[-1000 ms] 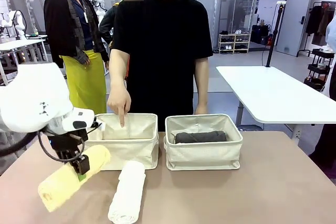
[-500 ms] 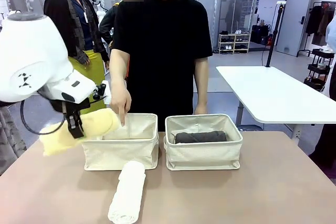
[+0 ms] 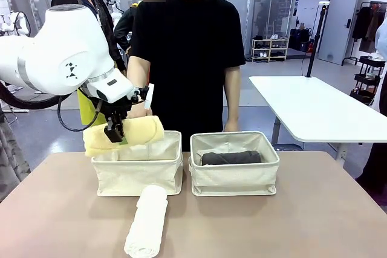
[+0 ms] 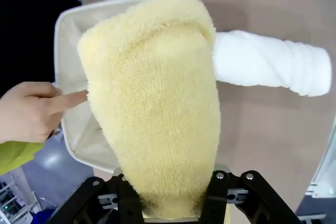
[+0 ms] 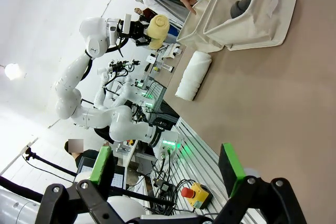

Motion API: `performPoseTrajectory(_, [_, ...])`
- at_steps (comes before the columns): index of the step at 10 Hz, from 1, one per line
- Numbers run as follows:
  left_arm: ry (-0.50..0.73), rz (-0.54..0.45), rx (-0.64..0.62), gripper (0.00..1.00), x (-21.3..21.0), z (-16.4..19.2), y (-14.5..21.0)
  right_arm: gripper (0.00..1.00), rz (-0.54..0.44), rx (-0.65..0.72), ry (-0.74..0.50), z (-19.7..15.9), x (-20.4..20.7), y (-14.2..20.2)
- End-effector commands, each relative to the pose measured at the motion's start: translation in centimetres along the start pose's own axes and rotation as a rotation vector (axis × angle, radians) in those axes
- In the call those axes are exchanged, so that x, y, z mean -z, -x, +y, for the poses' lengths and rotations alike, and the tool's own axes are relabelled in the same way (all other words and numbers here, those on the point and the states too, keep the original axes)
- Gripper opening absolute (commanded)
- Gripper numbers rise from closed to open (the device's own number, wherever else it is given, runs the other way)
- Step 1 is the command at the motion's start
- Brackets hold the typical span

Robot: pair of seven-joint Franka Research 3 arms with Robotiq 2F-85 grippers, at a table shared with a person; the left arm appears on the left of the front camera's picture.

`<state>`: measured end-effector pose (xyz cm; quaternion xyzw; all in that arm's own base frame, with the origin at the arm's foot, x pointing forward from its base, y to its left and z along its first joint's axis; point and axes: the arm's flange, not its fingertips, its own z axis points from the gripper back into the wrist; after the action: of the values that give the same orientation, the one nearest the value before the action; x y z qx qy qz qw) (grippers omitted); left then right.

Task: Divide the towels into two baskets.
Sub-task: Pick up one hotel-folded towel from the bottom of the table and place it in the Fabric basket indicated by the person.

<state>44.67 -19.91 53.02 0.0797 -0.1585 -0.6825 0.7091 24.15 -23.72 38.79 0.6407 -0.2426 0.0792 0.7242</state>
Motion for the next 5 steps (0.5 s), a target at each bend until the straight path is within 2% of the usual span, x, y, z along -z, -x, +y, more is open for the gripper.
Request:
performPoseTrajectory(1, [-0.026,0.045,0.013,0.43,-0.4,-1.0,0.8,1.0,-0.001,0.004,-0.003,0.5,0.0,0.1])
performPoseTrajectory(3, [-0.002,0.008,0.005,0.43,0.1,-0.2,0.1,1.0,-0.001,0.004,-0.003,0.5,0.0,0.1])
performPoseTrajectory(4, [-0.052,-0.043,0.132,0.43,1.0,0.6,-0.4,1.0,-0.001,0.004,-0.003,0.5,0.0,0.1])
performPoseTrajectory(5, [-0.035,-0.075,0.172,0.43,1.6,2.0,-1.0,1.0,-0.001,0.004,-0.003,0.5,0.0,0.1])
